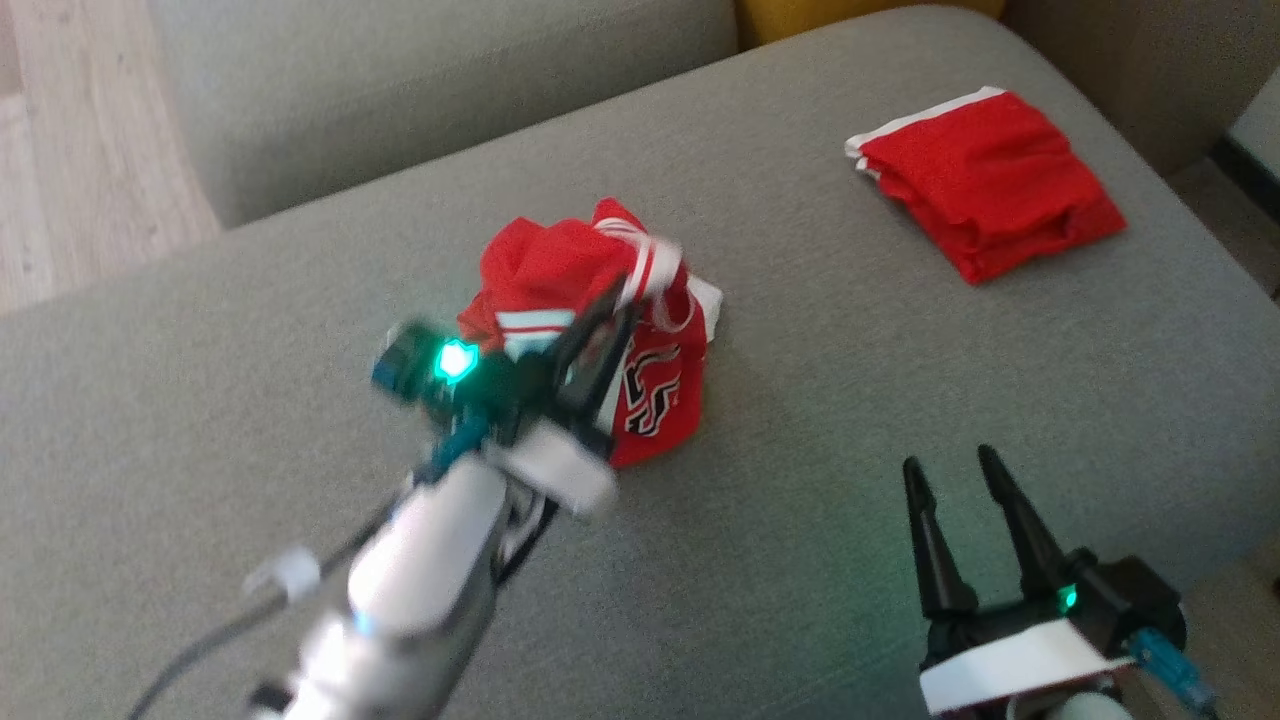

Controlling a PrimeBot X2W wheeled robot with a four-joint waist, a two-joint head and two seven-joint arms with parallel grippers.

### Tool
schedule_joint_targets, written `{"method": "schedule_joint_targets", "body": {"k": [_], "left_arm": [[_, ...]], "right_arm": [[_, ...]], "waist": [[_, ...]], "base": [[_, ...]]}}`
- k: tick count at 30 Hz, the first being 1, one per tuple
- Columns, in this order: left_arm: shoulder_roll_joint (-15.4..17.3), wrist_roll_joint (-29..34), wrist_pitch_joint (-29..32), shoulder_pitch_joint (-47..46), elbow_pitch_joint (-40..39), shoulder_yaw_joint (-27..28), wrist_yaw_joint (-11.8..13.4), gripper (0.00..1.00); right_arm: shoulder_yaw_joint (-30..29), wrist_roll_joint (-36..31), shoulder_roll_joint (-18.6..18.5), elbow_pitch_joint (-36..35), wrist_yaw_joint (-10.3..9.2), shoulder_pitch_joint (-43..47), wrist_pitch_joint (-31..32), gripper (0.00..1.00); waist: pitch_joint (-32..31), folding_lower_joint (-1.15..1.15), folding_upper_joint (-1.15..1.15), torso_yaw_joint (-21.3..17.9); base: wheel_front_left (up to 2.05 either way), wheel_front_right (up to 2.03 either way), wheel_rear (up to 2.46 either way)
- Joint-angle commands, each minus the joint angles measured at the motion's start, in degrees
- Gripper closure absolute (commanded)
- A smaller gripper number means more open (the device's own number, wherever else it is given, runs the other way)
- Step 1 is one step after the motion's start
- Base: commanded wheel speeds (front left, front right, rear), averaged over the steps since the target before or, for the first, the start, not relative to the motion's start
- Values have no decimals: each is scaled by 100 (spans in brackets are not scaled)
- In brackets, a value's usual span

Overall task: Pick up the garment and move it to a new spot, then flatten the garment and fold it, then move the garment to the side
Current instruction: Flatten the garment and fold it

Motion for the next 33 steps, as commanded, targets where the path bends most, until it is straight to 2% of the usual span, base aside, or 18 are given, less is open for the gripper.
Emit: {"method": "schedule_joint_targets", "body": {"k": [1,4,6,7,11,14,20,24,29,30,31,33], "left_arm": [[-19,-240,-38,-970,-172,33,-28,100],[-38,-633,-36,-1892,-154,-101,-31,100],[-39,-824,-38,-2490,-96,38,-32,100],[-39,-824,-38,-2490,-96,38,-32,100],[101,-982,-43,-3347,198,531,36,100],[296,-1098,-44,-3408,518,835,156,100],[859,-1156,-45,-2173,1088,932,254,100],[1243,-1191,-46,-952,1161,1165,492,100],[1559,-1165,-46,504,795,1645,830,100],[1607,-1132,-46,724,710,1725,885,67],[1649,-1088,-46,911,629,1791,937,0],[1715,-1006,-46,1167,419,1935,1042,0]], "right_arm": [[178,12,-37,-151,39,10,-22,0],[183,31,-37,-169,39,65,-22,0],[177,46,-37,-203,39,98,-22,0],[177,46,-37,-203,39,98,-22,0],[117,71,-36,-293,39,134,-22,0],[48,94,-36,-344,39,155,-22,0],[-65,155,-36,-408,39,114,-22,0],[-136,166,-36,-416,39,37,-22,0],[-286,156,-36,-411,39,0,-22,0],[-323,148,-36,-409,39,8,-22,0],[-363,137,-36,-407,39,22,-22,0],[-393,100,-36,-390,39,43,-22,0]], "waist": [[-184,0,0,-134],[-306,0,0,-179],[-355,0,0,-161],[-355,0,0,-161],[-410,0,0,36],[-404,0,0,244],[-175,0,0,724],[29,0,0,943],[187,0,0,1150],[198,0,0,1194],[201,0,0,1248],[199,0,0,1330]], "base": [[0,0,0],[0,0,0],[0,0,0],[0,0,0],[0,0,0],[0,0,0],[0,0,0],[0,0,0],[0,0,0],[0,0,0],[0,0,0],[0,0,0]]}}
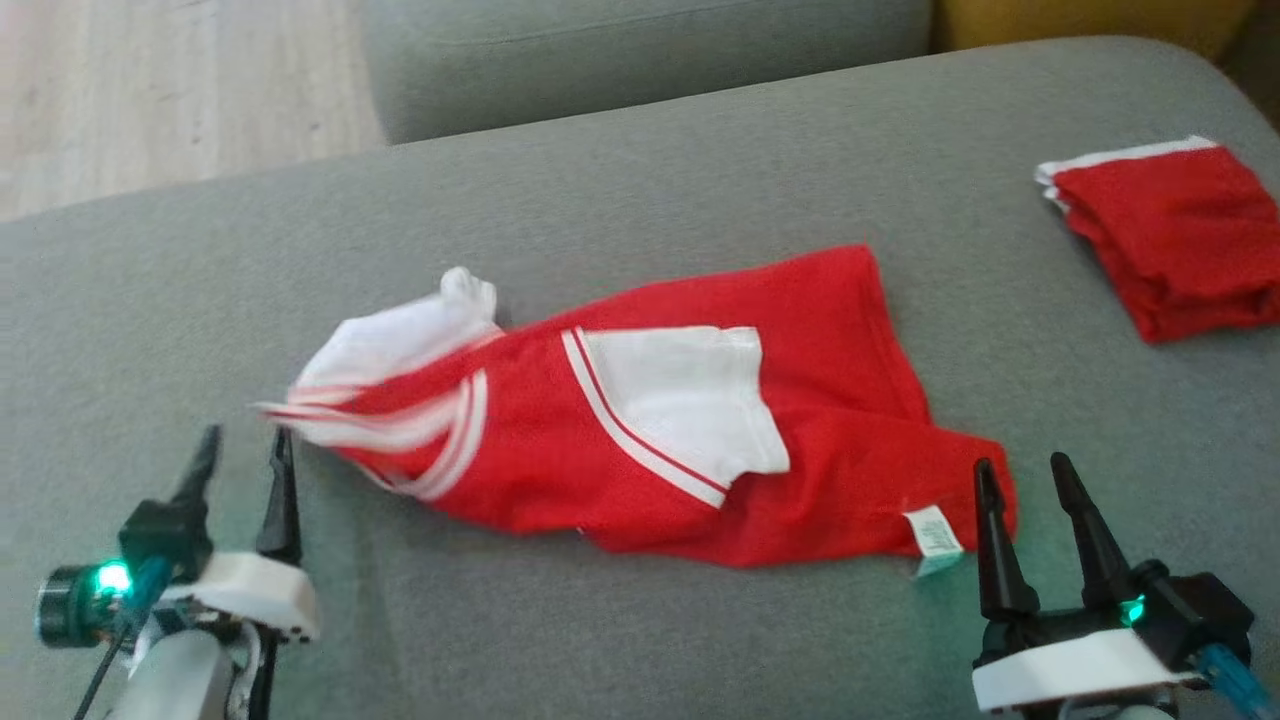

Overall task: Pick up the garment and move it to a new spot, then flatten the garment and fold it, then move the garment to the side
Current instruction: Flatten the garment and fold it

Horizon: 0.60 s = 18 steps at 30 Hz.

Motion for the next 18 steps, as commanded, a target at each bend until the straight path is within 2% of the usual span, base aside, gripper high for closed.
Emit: {"method": "schedule_joint_targets", "body": {"k": [1,6,8,10,12,14,16,18], "left_arm": [[282,83,-30,-242,-319,295,48,0],[602,474,-30,-328,-1110,281,23,0],[699,580,-9,-567,-1498,167,-121,0],[768,684,114,-897,-1900,-67,-423,0],[792,803,345,-1293,-2225,-430,-760,0],[778,877,611,-1726,-2394,-893,-959,0],[792,902,876,-2195,-2429,-1514,-1039,0],[864,715,1094,-2689,-2420,-2450,-1050,0]], "right_arm": [[126,-48,-38,-165,39,-205,-22,0],[148,-90,-38,-143,39,-239,-22,0],[181,-98,-38,-136,39,-270,-22,0],[238,-103,-38,-134,39,-314,-22,0],[294,-107,-38,-145,39,-358,-22,0],[344,-107,-38,-139,39,-408,-22,0],[412,-110,-38,-129,39,-465,-22,0],[490,-93,-38,-122,39,-540,-22,0]], "waist": [[7,-1,0,96],[-29,-1,0,147],[-25,-1,0,116],[4,-1,0,49],[51,-1,0,-50],[112,-1,0,-184],[201,-1,0,-367],[304,-1,0,-580]], "base": [[0,0,0],[0,0,0],[0,0,0],[0,0,0],[0,0,0],[0,0,0],[0,0,0],[0,0,0]]}}
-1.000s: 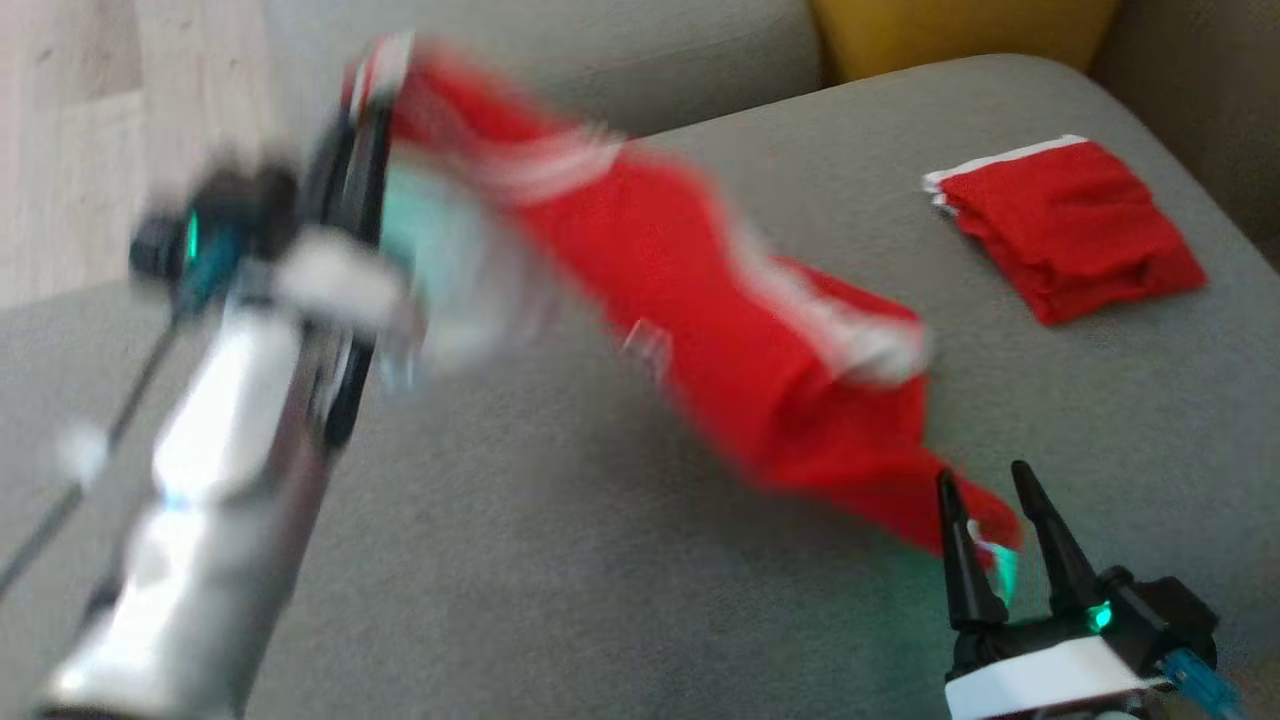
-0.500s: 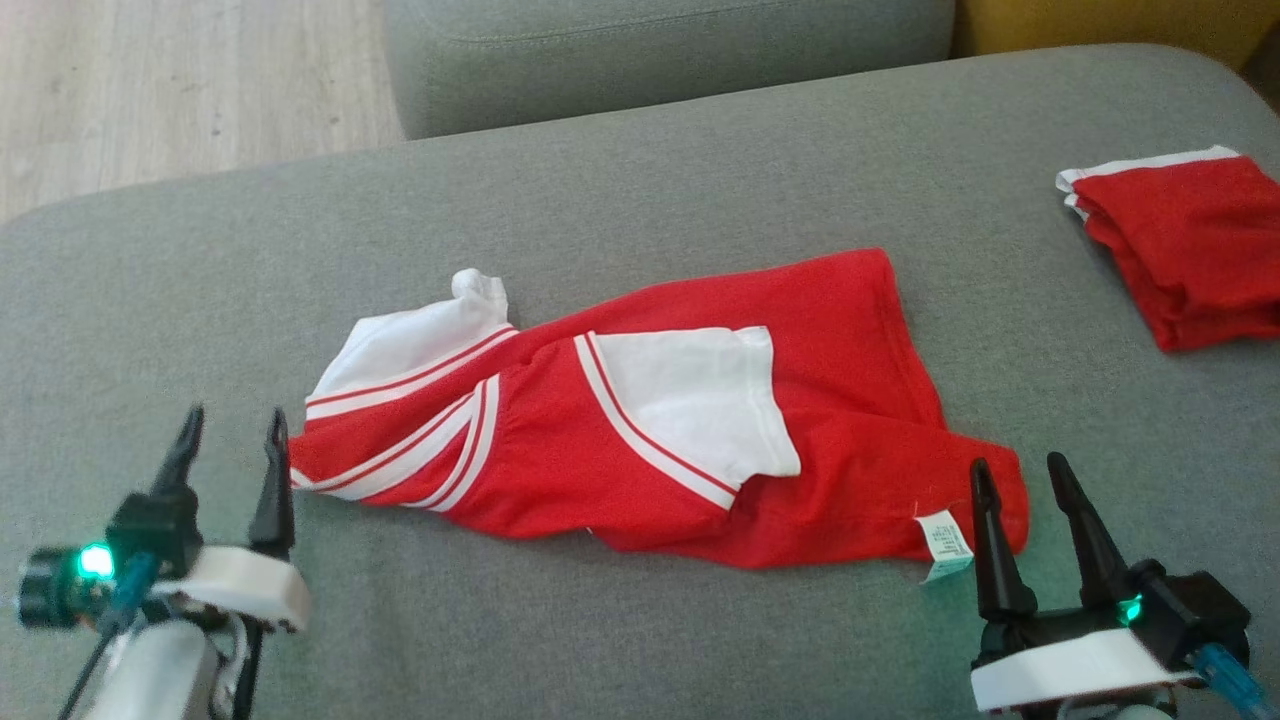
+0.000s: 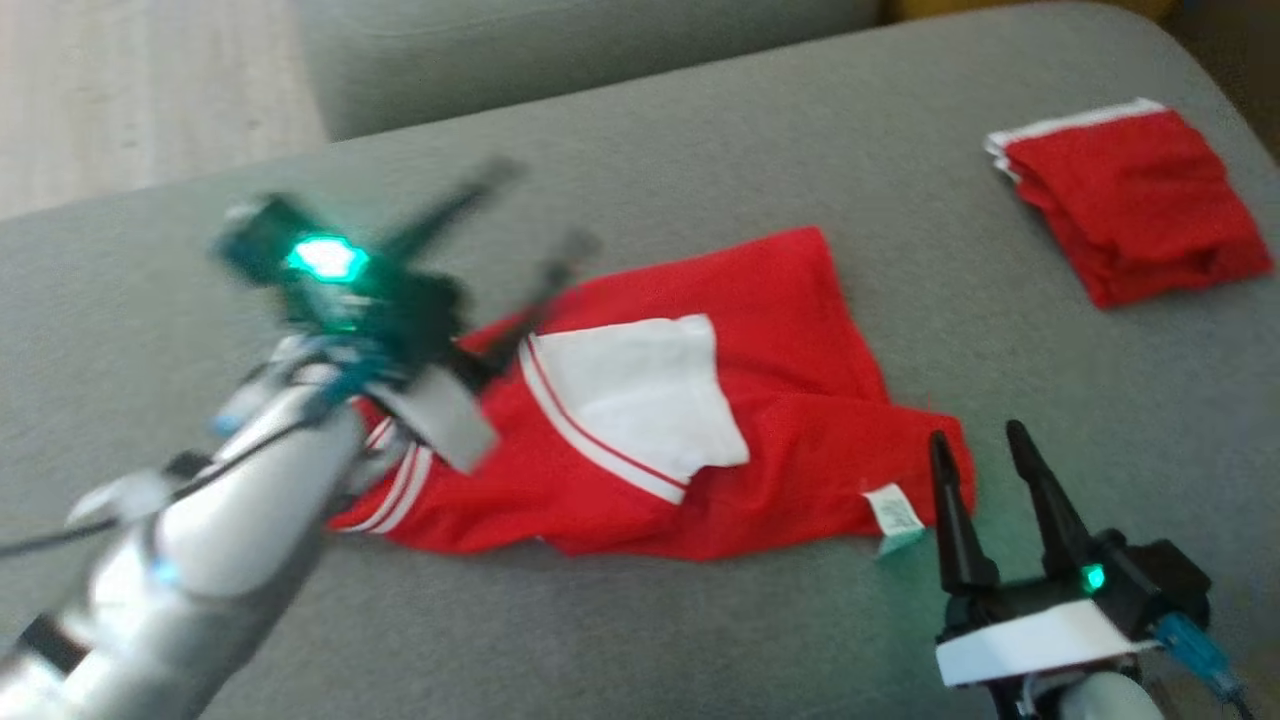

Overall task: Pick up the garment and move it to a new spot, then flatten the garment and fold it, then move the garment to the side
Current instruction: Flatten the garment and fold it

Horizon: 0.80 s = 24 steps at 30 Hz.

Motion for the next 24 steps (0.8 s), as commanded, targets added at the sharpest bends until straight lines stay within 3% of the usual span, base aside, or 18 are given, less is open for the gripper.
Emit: {"method": "schedule_joint_targets", "body": {"k": [1,6,10,18,24], "left_arm": [[234,-129,119,-532,-133,-329,-6,0],[450,-1043,503,-1522,405,-2097,-10,0],[734,-1669,606,-1995,840,-3009,-11,0],[991,-2136,454,-2190,1423,-3486,-11,0],[963,-2093,677,-2034,1595,-3520,-12,0]], "right_arm": [[188,-2,-38,-149,39,-268,-22,0],[348,130,-38,-136,39,-422,-22,0],[538,226,-38,-128,39,-533,-22,0],[609,380,-38,-85,39,-506,-22,0],[432,456,-38,-189,39,-427,-22,0]], "waist": [[181,0,0,-303],[442,0,0,-894],[654,0,0,-1412],[885,0,0,-2115],[983,0,0,-2208]], "base": [[0,0,0],[0,0,0],[0,0,0],[0,0,0],[0,0,0]]}}
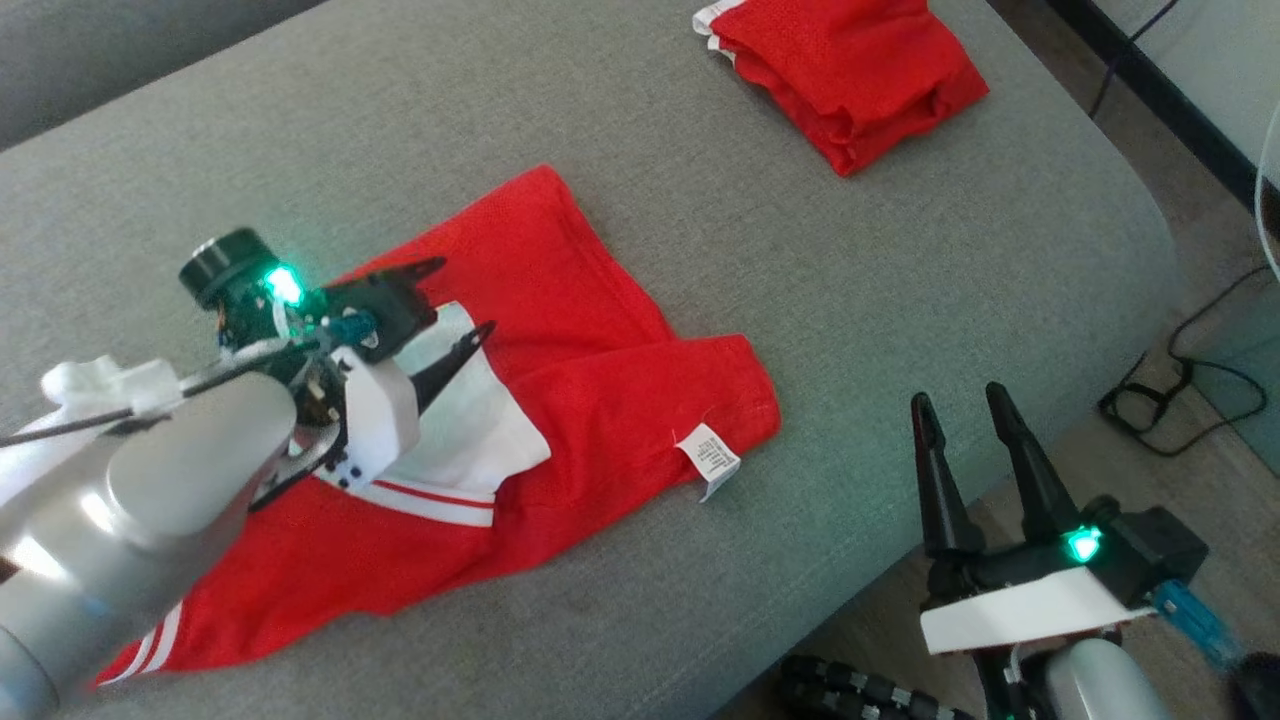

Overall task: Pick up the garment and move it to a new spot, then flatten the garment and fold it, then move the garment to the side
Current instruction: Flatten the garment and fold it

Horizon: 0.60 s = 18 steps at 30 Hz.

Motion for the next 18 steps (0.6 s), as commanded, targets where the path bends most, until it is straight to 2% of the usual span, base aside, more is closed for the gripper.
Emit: {"method": "schedule_joint_targets", "body": {"k": [1,9,10,12,13,14,16,17,18], "left_arm": [[162,46,114,-96,-55,219,10,0],[333,59,437,84,-182,217,10,0],[356,71,375,84,-208,217,10,19],[365,63,307,87,-235,217,10,25],[366,58,274,91,-256,217,10,42],[367,45,249,91,-268,217,10,51],[370,45,220,90,-280,217,10,55],[373,64,206,92,-287,217,10,62],[378,89,181,88,-292,217,10,76]], "right_arm": [[83,36,-37,-211,39,-39,-22,0],[90,61,-37,-219,39,-45,-22,0],[138,69,-37,-206,39,-67,-22,0],[181,75,-37,-194,39,-90,-22,0],[196,77,-37,-188,39,-100,-22,0],[211,77,-37,-183,39,-110,-22,0],[240,70,-37,-169,39,-125,-22,0],[250,67,-37,-161,39,-133,-22,0],[257,66,-37,-154,39,-141,-22,0]], "waist": [[47,-1,0,-29],[62,-1,0,-28],[66,-1,0,-25],[72,-1,0,-24],[75,-1,0,-24],[77,-1,0,-23],[81,-1,0,-23],[81,-1,0,-23],[82,-1,0,-23]], "base": [[0,0,0],[0,0,0],[0,0,0],[0,0,0],[0,0,0],[0,0,0],[0,0,0],[0,0,0],[0,0,0]]}}
